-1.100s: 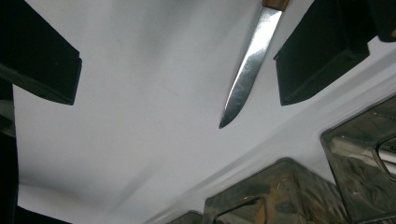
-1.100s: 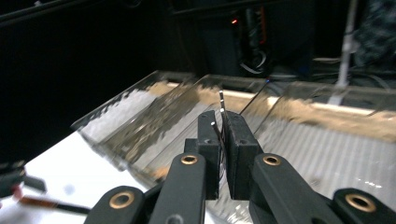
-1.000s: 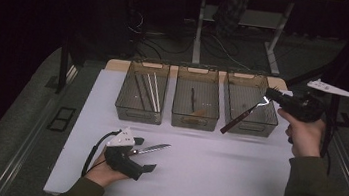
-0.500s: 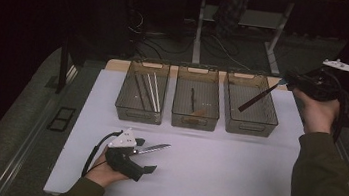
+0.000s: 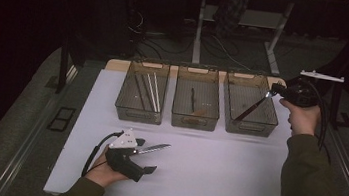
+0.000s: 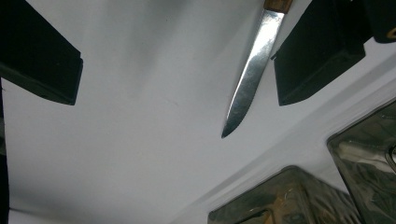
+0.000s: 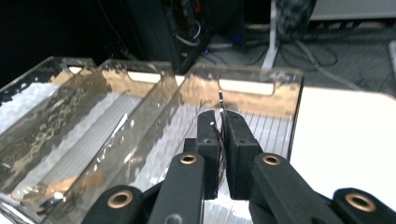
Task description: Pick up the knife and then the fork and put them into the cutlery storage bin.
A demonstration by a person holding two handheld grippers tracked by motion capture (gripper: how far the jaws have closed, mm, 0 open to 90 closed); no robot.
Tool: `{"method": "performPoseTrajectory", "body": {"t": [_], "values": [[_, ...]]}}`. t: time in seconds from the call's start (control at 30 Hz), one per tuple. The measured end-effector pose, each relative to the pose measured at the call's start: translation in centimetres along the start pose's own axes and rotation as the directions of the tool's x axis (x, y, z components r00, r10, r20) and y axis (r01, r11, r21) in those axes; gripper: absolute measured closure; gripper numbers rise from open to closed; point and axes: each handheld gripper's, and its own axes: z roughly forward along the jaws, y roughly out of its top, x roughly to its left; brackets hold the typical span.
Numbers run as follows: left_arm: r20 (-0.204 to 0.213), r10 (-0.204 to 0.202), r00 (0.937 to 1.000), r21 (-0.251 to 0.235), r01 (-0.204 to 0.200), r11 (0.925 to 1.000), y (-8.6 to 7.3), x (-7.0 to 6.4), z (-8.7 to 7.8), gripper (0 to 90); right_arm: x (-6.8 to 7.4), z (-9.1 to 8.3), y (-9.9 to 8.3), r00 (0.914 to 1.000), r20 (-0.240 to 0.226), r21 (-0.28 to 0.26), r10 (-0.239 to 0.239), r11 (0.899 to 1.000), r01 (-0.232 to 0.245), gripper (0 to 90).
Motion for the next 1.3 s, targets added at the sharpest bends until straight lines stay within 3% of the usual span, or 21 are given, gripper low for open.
{"method": "performPoseTrajectory", "body": {"t": [0.17, 0.27, 0.4, 0.47, 0.63, 0.67, 0.77, 0.83, 1.0, 1.1, 1.3], "values": [[0.002, 0.007, 1.0, 0.011, -0.007, 0.9999, 0.0, -0.1, 0.1, 0.1, -0.8, 1.0, -1.1, 0.9999, -0.001, 0.048, 0.017, 0.999, -0.017, 84.9], [0.004, 0.008, 1.0, 0.015, -0.008, 0.9999, 0.0, -0.1, 0.3, 0.3, -1.5, 1.5, -1.7, 0.999, -0.008, 0.042, 0.044, 0.998, -0.044, 84.5], [0.004, 0.01, 0.9999, 0.018, -0.01, 0.9998, 0.0, -0.2, 0.3, 0.4, -2.0, 2.3, -2.3, 0.9984, 0.054, 0.086, 0.015, 0.996, -0.02, 81.0], [0.004, 0.015, 0.9999, 0.018, -0.015, 0.9997, 0.0, -0.2, 0.3, 0.7, -2.3, 2.5, -2.5, 0.9978, 0.058, 0.073, 0.032, 0.997, -0.036, 81.1], [0.01, 0.017, 0.9998, 0.02, -0.017, 0.9997, 0.0, -0.2, 0.4, 0.7, -2.6, 3.4, -2.8, 0.9953, 0.095, 0.088, 0.017, 0.996, -0.025, 79.2], [0.01, 0.017, 0.9998, 0.02, -0.017, 0.9996, 0.0, -0.2, 0.4, 0.7, -2.7, 3.5, -2.8, 0.9945, 0.104, 0.093, 0.007, 0.996, -0.016, 77.0], [0.011, 0.018, 0.9998, 0.021, -0.018, 0.9996, 0.0, -0.2, 0.4, 0.7, -3.0, 3.6, -2.8, 0.9883, 0.152, 0.073, 0.008, 0.997, -0.019, 53.5], [0.011, 0.018, 0.9998, 0.02, -0.018, 0.9996, 0.0, -0.1, 0.4, 0.7, -3.3, 3.4, -2.7, 0.989, 0.138, 0.044, 0.053, 0.997, -0.06, 43.3], [0.012, 0.019, 0.9998, 0.023, -0.019, 0.9996, 0.0, -0.2, 0.4, 0.7, -3.3, 2.7, -2.7, 0.9895, 0.134, 0.047, 0.054, 0.997, -0.06, 34.5], [0.011, 0.017, 0.9998, 0.022, -0.018, 0.9996, 0.1, -0.2, 0.4, 0.7, -2.9, 2.1, -2.8, 0.9939, 0.106, 0.038, 0.031, 0.999, -0.036, 32.8], [0.013, 0.022, 0.9997, 0.026, -0.022, 0.9994, 0.1, -0.1, 0.5, 0.7, -1.2, 0.6, -3.5, 0.995, 0.067, 0.061, -0.075, 0.996, 0.071, 28.5]]}}
